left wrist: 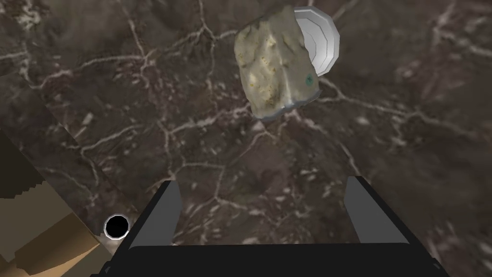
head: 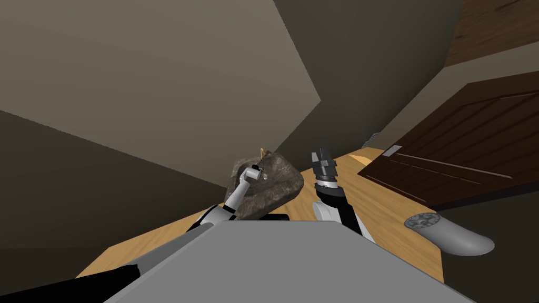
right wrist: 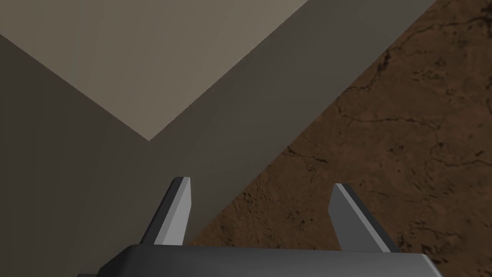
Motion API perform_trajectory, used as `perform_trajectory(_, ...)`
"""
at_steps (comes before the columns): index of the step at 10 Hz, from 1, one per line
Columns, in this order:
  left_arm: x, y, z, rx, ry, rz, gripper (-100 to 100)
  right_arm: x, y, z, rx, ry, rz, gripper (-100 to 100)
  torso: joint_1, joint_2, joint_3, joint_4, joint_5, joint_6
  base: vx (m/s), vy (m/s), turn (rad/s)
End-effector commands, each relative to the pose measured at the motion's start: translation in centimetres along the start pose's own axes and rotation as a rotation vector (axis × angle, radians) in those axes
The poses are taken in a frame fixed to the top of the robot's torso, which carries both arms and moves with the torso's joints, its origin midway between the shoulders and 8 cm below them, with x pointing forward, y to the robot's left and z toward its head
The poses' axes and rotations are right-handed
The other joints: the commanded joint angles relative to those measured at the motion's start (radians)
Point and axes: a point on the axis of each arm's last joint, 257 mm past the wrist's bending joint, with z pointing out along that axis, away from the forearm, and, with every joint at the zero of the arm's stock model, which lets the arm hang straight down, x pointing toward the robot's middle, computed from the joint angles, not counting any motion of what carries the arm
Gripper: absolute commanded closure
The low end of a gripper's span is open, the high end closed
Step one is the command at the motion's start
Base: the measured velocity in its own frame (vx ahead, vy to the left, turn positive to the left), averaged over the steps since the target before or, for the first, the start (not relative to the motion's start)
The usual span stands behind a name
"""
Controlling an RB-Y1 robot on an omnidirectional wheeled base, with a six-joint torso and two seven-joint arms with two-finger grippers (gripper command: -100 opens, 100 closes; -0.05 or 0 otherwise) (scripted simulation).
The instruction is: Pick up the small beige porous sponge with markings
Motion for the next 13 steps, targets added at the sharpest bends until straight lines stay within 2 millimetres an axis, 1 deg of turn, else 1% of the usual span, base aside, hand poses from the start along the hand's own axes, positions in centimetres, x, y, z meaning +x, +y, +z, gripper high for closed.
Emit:
perform_trajectory(1, 0.2, 0.7, 0.1, -0.032, 0.003, 0.005, -100, 0.0, 0.0, 0.0, 0.000, 0.000, 0.000, 0, 0.000, 0.000, 0.000, 0.000, 0.000, 0.000, 0.017, -0.025, -0.020)
perform_trajectory(4, 0.3, 3.0, 0.6, -0.136, 0.007, 0.025, -100, 0.0, 0.0, 0.0, 0.000, 0.000, 0.000, 0, 0.000, 0.000, 0.000, 0.000, 0.000, 0.000, 0.024, -0.038, -0.052)
perform_trajectory(7, 0.6, 4.8, 0.8, -0.213, 0.011, 0.036, -100, 0.0, 0.0, 0.0, 0.000, 0.000, 0.000, 0, -0.002, 0.000, 0.000, 0.000, 0.000, 0.000, 0.031, -0.057, -0.053)
perform_trajectory(8, 0.5, 4.5, 0.8, -0.195, 0.010, 0.034, -100, 0.0, 0.0, 0.0, 0.000, 0.000, 0.000, 0, -0.002, -0.001, 0.000, 0.000, 0.000, 0.000, 0.017, -0.030, -0.009)
perform_trajectory(9, 0.6, 4.6, 0.8, -0.199, 0.010, 0.034, 0, 0.0, 0.0, 0.0, 0.000, 0.000, 0.000, 0, 0.000, 0.000, 0.000, 0.000, 0.000, 0.000, 0.003, -0.006, 0.003)
perform_trajectory(10, -0.1, 5.0, 1.3, -0.200, 0.008, 0.031, -100, 0.0, 0.0, 0.0, 0.000, 0.000, 0.000, 0, 0.001, 0.001, 0.001, 0.000, 0.000, 0.000, -0.001, -0.020, -0.043)
perform_trajectory(12, -0.9, 5.4, 1.7, -0.201, 0.006, 0.027, -100, 0.0, 0.0, 0.0, 0.000, 0.000, 0.000, 0, 0.001, 0.002, 0.001, 0.000, 0.000, 0.000, -0.008, -0.029, -0.036)
perform_trajectory(13, -1.6, 5.7, 2.2, -0.202, 0.003, 0.022, -100, 0.0, 0.0, 0.0, 0.000, 0.000, 0.000, 0, 0.000, 0.002, 0.001, 0.000, 0.000, 0.000, -0.014, -0.038, -0.052)
